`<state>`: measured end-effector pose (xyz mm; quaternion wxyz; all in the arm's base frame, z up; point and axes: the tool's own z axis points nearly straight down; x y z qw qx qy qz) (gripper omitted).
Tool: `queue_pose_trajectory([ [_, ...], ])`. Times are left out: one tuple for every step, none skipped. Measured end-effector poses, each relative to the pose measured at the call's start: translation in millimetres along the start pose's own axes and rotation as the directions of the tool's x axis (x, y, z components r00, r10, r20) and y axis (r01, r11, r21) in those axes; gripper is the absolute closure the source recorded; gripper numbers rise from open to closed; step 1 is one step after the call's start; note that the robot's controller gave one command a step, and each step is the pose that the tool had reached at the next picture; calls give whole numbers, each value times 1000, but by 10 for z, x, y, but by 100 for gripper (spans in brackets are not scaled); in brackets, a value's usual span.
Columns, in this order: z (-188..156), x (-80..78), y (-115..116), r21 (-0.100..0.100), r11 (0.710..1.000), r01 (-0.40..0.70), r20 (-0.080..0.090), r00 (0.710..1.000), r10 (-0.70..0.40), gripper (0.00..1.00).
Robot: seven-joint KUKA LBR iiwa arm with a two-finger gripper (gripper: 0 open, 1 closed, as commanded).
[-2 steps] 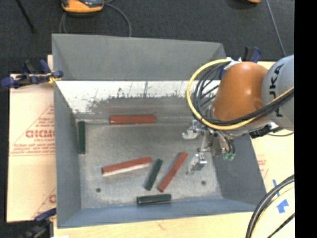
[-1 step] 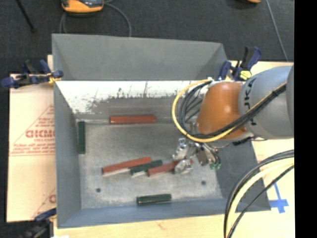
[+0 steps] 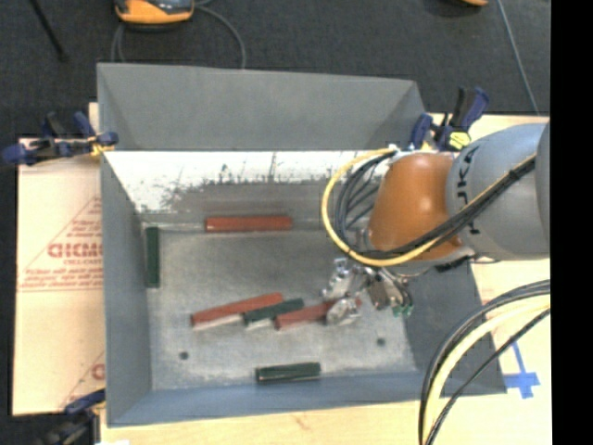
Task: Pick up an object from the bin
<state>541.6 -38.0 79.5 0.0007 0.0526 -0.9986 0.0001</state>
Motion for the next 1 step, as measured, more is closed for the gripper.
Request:
queue_pose_trajectory([
  [-1911,-72,-292,1,998,57,2,998,-57,100],
])
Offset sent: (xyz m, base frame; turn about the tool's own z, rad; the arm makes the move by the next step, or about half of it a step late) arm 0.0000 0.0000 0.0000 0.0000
